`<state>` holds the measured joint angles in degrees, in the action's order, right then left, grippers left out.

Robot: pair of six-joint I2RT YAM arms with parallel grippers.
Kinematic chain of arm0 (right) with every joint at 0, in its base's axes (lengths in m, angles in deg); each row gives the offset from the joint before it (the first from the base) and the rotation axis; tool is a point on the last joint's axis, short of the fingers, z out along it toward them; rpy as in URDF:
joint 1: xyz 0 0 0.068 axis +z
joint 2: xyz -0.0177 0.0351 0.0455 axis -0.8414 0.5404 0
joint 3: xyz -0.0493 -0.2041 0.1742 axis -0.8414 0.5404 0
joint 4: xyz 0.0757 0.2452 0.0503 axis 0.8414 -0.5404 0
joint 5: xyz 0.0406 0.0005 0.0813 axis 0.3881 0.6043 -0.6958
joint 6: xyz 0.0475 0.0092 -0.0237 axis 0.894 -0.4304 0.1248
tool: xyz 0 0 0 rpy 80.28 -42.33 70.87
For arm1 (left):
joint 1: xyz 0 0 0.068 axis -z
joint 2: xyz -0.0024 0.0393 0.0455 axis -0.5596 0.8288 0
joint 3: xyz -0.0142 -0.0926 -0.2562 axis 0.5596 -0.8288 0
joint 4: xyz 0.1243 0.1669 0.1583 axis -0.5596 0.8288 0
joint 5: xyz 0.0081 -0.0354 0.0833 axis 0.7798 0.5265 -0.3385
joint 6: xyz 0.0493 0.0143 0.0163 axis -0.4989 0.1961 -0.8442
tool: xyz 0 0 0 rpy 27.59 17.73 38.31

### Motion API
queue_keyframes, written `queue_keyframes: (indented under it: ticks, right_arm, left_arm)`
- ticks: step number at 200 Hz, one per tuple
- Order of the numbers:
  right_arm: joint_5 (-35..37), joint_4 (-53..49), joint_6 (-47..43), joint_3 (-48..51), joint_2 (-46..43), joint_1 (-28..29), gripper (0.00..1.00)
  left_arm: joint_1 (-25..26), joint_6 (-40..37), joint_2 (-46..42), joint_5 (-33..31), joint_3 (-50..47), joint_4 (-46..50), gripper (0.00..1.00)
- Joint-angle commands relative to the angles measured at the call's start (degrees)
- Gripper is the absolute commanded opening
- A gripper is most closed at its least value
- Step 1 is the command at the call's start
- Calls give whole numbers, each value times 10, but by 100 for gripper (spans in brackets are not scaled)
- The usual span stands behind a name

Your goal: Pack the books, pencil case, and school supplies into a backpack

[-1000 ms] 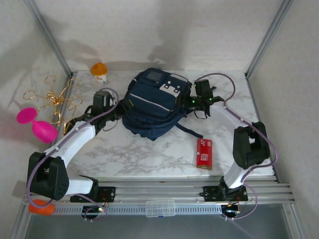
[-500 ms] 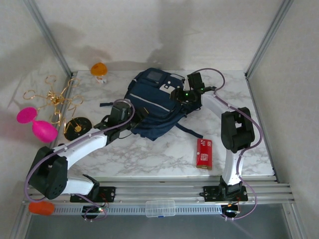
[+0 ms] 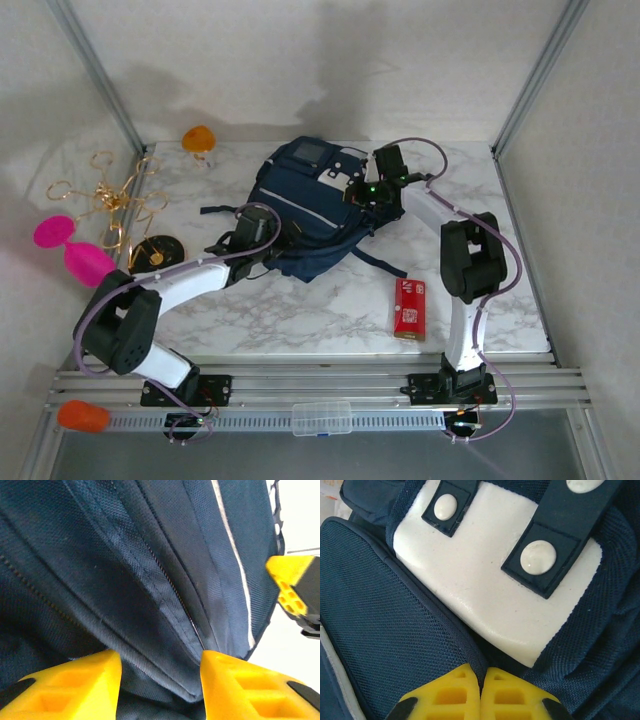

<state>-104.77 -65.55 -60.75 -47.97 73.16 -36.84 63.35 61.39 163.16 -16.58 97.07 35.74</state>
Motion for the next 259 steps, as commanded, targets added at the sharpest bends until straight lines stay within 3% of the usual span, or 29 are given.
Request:
queue_keyframes:
  ticks: [1, 71, 107, 132, 184, 215, 259]
  right_arm:
    - [-18, 22, 13, 38, -50, 5, 0]
    - [-26, 88, 64, 149, -141, 16, 0]
    - [-11, 132, 105, 162, -129, 15, 0]
    - [-8, 167, 145, 185, -138, 15, 0]
    - [-29, 215, 203, 207, -160, 21, 0]
    - [-29, 225, 225, 214, -169, 30, 0]
    - [-20, 240, 256, 216, -178, 44, 0]
  left_arm:
    - [3, -36, 34, 4, 42, -39, 43]
    - [-27, -112, 143, 64, 145, -82, 42]
    - [-42, -134, 101, 58, 151, -10, 52]
    - [-39, -91, 47, 34, 131, 77, 56]
    - [58, -10, -61, -46, 69, 156, 58]
    - [127, 16, -34, -76, 105, 178, 58]
    - [172, 101, 29, -136, 163, 175, 58]
